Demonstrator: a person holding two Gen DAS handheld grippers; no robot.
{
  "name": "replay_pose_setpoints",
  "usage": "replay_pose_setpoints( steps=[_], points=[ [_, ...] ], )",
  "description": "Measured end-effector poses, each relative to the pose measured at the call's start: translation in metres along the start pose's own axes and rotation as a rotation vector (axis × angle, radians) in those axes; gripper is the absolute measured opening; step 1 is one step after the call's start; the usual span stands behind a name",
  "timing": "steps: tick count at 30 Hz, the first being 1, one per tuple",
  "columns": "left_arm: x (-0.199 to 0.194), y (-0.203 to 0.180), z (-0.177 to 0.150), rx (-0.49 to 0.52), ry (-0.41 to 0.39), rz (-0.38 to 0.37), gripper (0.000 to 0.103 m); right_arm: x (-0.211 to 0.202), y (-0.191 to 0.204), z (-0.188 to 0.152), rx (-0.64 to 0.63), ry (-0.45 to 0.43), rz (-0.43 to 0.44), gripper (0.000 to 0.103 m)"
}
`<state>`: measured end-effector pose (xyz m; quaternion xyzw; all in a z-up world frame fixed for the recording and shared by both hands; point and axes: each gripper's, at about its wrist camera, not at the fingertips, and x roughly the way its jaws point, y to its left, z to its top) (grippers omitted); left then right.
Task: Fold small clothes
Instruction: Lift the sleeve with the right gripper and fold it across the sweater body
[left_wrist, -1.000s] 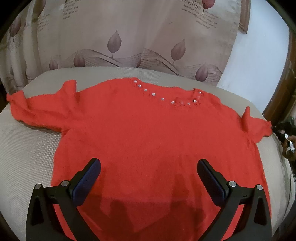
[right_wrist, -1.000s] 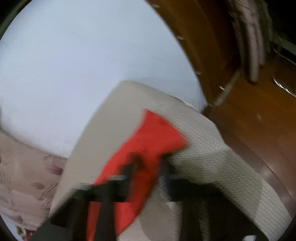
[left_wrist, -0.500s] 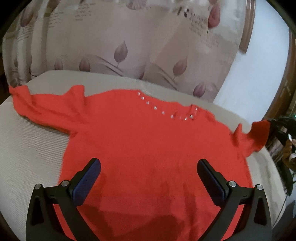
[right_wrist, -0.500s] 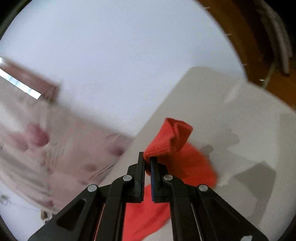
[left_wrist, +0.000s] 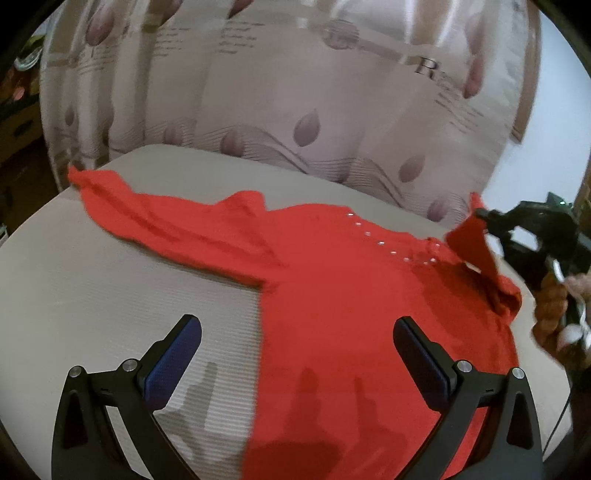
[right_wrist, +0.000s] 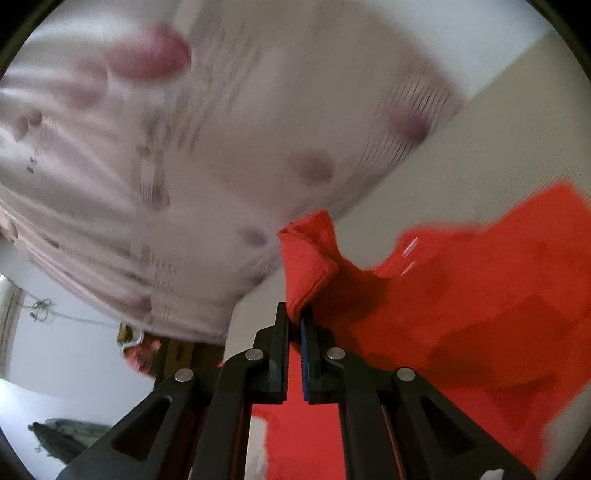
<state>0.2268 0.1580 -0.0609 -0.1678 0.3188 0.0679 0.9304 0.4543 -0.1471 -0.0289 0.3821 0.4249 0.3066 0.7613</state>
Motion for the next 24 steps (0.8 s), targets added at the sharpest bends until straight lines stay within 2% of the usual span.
replay_pose_setpoints(
  steps=[7,10,15,18,20,22,24],
  points=[
    [0.009,0.019,0.003,-0.006,0.000,0.002,0.103,0.093,0.018,-0.047,0.015,0.120,-0.006,0.005],
    [0.014,0.023,0.006,-0.011,0.000,-0.005,0.103,0.117,0.023,-0.059,-0.016,0.151,-0.042,0.005],
    [0.018,0.029,0.011,-0.040,-0.003,-0.018,0.103,0.129,0.010,-0.077,-0.029,0.194,-0.064,0.007],
    [0.024,0.029,0.018,-0.035,-0.001,-0.021,0.103,0.139,0.007,-0.082,-0.003,0.234,-0.012,0.012],
    [0.028,0.029,0.024,-0.040,0.010,-0.043,0.103,0.139,0.000,-0.085,0.035,0.253,0.041,0.022],
    [0.034,0.028,0.031,-0.050,0.030,-0.081,0.103,0.129,-0.004,-0.084,0.067,0.243,0.123,0.046],
    [0.042,0.026,0.038,-0.050,0.051,-0.111,0.103,0.102,-0.005,-0.078,0.068,0.190,0.193,0.051]
  ],
)
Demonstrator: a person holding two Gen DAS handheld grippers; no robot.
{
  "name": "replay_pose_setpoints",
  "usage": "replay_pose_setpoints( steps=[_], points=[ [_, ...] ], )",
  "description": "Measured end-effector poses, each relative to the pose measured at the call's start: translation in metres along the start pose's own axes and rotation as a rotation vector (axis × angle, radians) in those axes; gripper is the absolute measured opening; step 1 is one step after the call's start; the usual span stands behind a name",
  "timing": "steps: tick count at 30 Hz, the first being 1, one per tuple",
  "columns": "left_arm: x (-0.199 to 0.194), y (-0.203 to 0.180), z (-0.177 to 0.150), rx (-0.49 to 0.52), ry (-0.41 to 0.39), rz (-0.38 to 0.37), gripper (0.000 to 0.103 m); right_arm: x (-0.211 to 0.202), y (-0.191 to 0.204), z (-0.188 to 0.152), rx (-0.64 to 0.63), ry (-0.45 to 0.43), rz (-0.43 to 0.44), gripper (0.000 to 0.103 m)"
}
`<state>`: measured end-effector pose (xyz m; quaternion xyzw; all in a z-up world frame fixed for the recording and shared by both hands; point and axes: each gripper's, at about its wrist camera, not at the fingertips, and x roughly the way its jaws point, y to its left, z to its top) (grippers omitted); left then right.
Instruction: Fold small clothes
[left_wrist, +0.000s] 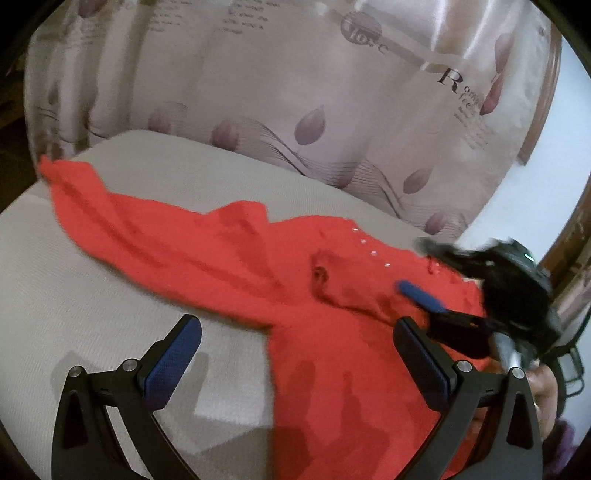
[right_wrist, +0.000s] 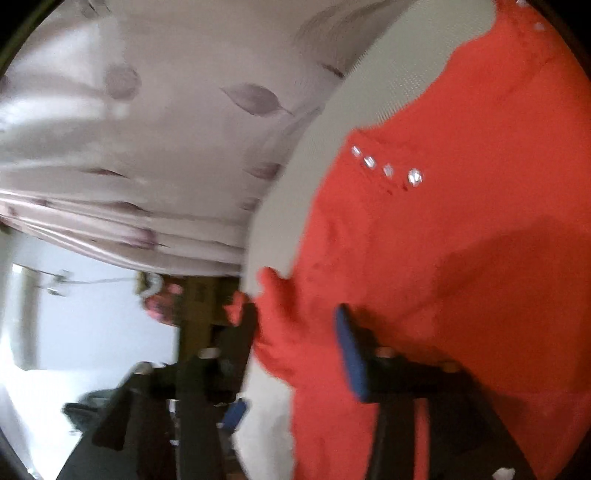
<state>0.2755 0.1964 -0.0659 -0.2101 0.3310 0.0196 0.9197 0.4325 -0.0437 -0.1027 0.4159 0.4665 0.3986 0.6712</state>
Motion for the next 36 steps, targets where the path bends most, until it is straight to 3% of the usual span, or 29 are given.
replay_pose_setpoints(
  steps=[4,9,13,15,17,18,19,22,26,30,33,35,36],
  points=[
    [0.027,-0.008,0.017,0.011,0.055,-0.020,0.103,-0.077,0.010,-0.010,-0.084,-0.106,-0.020,0.062],
    [0.077,-0.029,0.033,0.056,0.145,-0.032,0.103,-0.164,0.006,-0.042,-0.215,-0.174,-0.177,0.063],
    [0.111,-0.046,0.035,0.123,0.196,0.052,0.102,-0.216,-0.012,-0.059,-0.227,-0.210,-0.242,0.063],
    [0.115,-0.054,0.034,0.151,0.178,0.073,0.101,-0.231,-0.020,-0.062,-0.217,-0.226,-0.264,0.065],
    [0.112,-0.062,0.034,0.177,0.145,0.059,0.076,-0.240,-0.027,-0.061,-0.221,-0.233,-0.301,0.065],
    [0.112,-0.066,0.035,0.182,0.144,0.030,0.031,-0.242,-0.030,-0.059,-0.222,-0.236,-0.321,0.066],
    [0.117,-0.067,0.036,0.177,0.188,0.010,0.012,-0.244,-0.033,-0.056,-0.215,-0.239,-0.327,0.066],
    [0.109,-0.065,0.043,0.130,0.166,0.001,0.006,-0.249,-0.045,-0.046,-0.169,-0.257,-0.250,0.066],
    [0.086,-0.054,0.057,0.085,0.072,0.047,0.005,-0.255,-0.059,-0.036,-0.070,-0.309,-0.137,0.069],
    [0.073,-0.037,0.067,0.020,0.029,0.080,0.005,-0.257,-0.070,-0.028,0.023,-0.340,-0.036,0.077],
    [0.080,-0.034,0.068,0.020,0.113,-0.044,0.006,-0.259,-0.071,-0.025,0.057,-0.367,0.001,0.081],
    [0.090,-0.037,0.064,0.040,0.210,-0.082,0.008,-0.259,-0.068,-0.025,0.051,-0.367,0.007,0.083],
    [0.096,-0.039,0.063,0.062,0.260,-0.085,0.014,-0.259,-0.067,-0.026,0.045,-0.363,0.007,0.084]
  ],
)
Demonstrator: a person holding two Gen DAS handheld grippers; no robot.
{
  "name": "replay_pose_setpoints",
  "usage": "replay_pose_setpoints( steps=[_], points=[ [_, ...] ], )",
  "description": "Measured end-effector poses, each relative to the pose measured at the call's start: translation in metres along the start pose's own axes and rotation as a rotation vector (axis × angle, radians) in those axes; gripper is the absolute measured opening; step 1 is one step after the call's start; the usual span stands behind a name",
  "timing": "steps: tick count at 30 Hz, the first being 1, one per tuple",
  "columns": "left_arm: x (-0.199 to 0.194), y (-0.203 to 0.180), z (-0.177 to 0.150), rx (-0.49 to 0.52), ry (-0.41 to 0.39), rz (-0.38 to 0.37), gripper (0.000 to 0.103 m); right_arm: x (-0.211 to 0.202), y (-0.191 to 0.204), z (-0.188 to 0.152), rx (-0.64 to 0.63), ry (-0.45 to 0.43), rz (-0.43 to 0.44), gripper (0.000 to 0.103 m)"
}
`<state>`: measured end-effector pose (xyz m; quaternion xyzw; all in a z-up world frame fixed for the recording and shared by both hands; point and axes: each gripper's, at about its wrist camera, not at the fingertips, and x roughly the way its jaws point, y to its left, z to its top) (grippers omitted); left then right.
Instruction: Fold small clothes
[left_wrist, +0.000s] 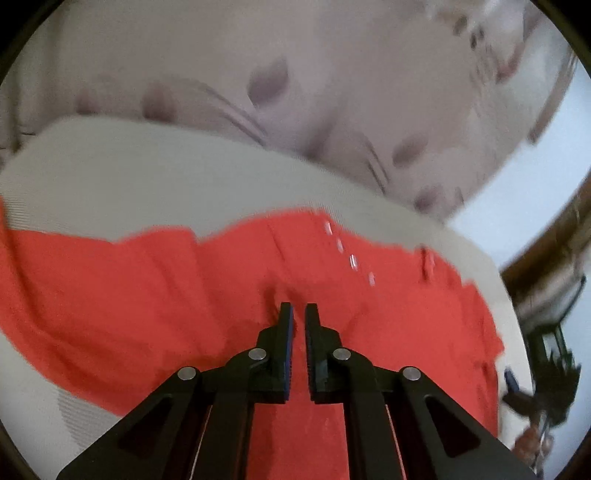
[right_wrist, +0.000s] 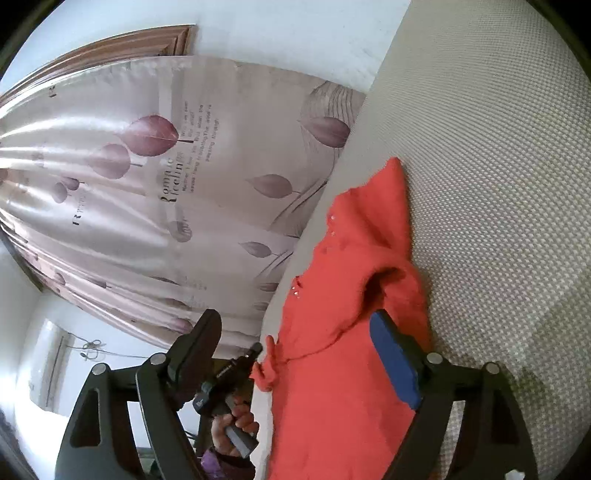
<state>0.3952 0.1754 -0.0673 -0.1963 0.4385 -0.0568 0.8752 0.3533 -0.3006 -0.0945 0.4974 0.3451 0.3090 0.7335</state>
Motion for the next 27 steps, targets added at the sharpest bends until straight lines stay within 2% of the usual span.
replay_pose_setpoints(
  steps=[1,3,4,9,11,12,13,16,18,21,23,27],
  points=[
    [0.005,-0.002,0.000,0.015,0.034,0.008,0.020,0.001,0.001,-0.001,-0.004,0.005,0.001,0.086],
    [0.014,-0.003,-0.003,0.034,0.078,0.003,0.053,0.002,0.000,-0.004,-0.004,0.011,0.002,0.087],
    [0.017,-0.004,-0.003,0.035,0.086,-0.006,0.057,0.003,-0.001,-0.005,-0.002,0.015,0.001,0.087],
    [0.024,-0.005,-0.001,0.034,0.061,-0.021,0.057,0.003,-0.004,-0.008,-0.012,0.020,-0.001,0.088],
    [0.029,-0.009,-0.002,0.057,0.055,-0.029,0.053,0.002,-0.004,-0.008,-0.015,0.023,-0.003,0.088],
    [0.031,-0.012,-0.002,0.068,0.049,-0.021,0.029,0.002,-0.003,-0.008,-0.018,0.024,-0.003,0.088],
    [0.034,-0.013,-0.001,0.074,0.052,-0.003,0.011,0.002,-0.002,-0.009,-0.021,0.024,-0.005,0.088],
    [0.027,-0.008,0.002,0.026,0.016,-0.020,0.009,0.002,-0.003,-0.008,-0.020,0.024,-0.007,0.088],
    [0.008,-0.009,0.004,0.023,-0.058,-0.002,0.009,0.001,-0.002,-0.007,-0.020,0.026,-0.003,0.088],
    [-0.015,-0.007,0.008,0.005,-0.119,-0.005,0.009,0.001,-0.003,-0.006,-0.012,0.027,0.019,0.090],
    [-0.026,-0.004,0.008,-0.004,-0.138,-0.013,0.009,0.001,-0.004,-0.005,0.010,0.023,0.049,0.093],
    [-0.028,-0.003,0.003,0.004,-0.142,0.028,0.009,0.008,-0.005,-0.004,0.050,0.028,0.094,0.095]
  ],
)
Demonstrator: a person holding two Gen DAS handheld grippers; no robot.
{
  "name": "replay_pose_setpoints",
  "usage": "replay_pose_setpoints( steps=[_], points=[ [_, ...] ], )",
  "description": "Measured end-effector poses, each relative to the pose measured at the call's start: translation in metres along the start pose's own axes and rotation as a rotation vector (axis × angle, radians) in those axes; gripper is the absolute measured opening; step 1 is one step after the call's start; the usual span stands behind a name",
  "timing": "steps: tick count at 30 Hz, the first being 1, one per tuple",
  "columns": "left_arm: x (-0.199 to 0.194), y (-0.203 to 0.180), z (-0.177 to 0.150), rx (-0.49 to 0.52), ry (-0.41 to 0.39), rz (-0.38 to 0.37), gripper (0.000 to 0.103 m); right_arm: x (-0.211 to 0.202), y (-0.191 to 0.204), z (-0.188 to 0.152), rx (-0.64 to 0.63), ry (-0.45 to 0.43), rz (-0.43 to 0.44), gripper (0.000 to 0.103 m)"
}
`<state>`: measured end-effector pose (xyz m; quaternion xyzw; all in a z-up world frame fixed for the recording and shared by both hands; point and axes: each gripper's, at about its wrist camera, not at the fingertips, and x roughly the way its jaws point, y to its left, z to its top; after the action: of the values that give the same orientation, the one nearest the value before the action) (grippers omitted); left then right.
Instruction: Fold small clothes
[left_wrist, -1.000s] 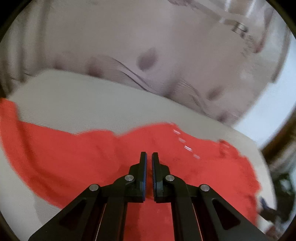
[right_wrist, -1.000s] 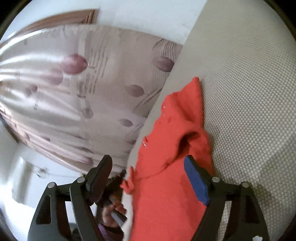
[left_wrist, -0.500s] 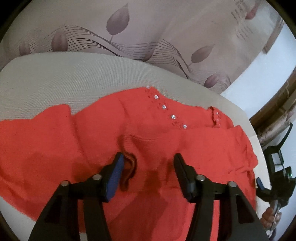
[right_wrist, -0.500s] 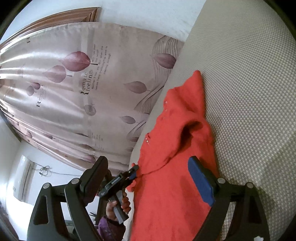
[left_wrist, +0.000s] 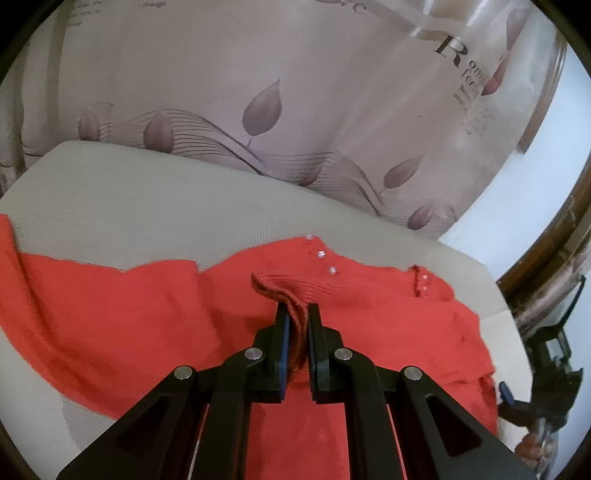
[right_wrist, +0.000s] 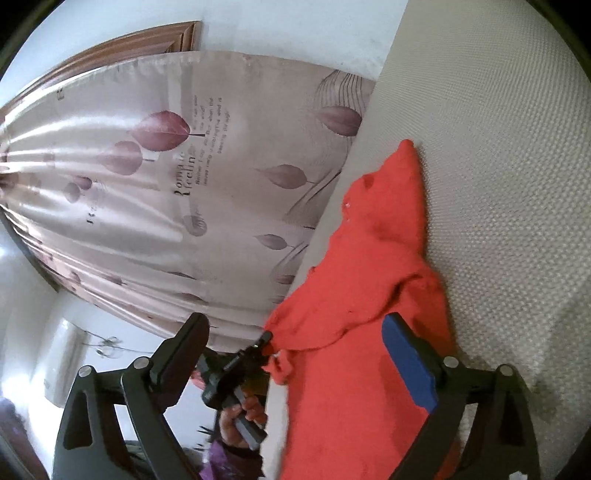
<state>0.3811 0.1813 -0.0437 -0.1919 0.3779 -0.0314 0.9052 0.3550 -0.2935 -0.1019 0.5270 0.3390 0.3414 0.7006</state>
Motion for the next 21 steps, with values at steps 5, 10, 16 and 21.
replay_pose_setpoints(
  steps=[5,10,16,21],
  points=[
    [0.009,0.017,-0.005,-0.078,0.002,0.113,0.009,-0.005,0.010,0.009,-0.014,-0.030,0.012,0.095],
    [0.021,0.014,-0.015,-0.053,0.023,0.039,0.009,-0.005,0.037,0.047,-0.154,-0.029,-0.161,0.095],
    [0.025,0.005,-0.027,0.011,0.012,0.005,0.009,0.048,0.020,0.086,-0.238,0.103,-0.394,0.091],
    [0.028,0.012,-0.033,0.000,0.018,0.003,0.010,0.080,0.001,0.097,-0.260,0.173,-0.491,0.055]
  ],
)
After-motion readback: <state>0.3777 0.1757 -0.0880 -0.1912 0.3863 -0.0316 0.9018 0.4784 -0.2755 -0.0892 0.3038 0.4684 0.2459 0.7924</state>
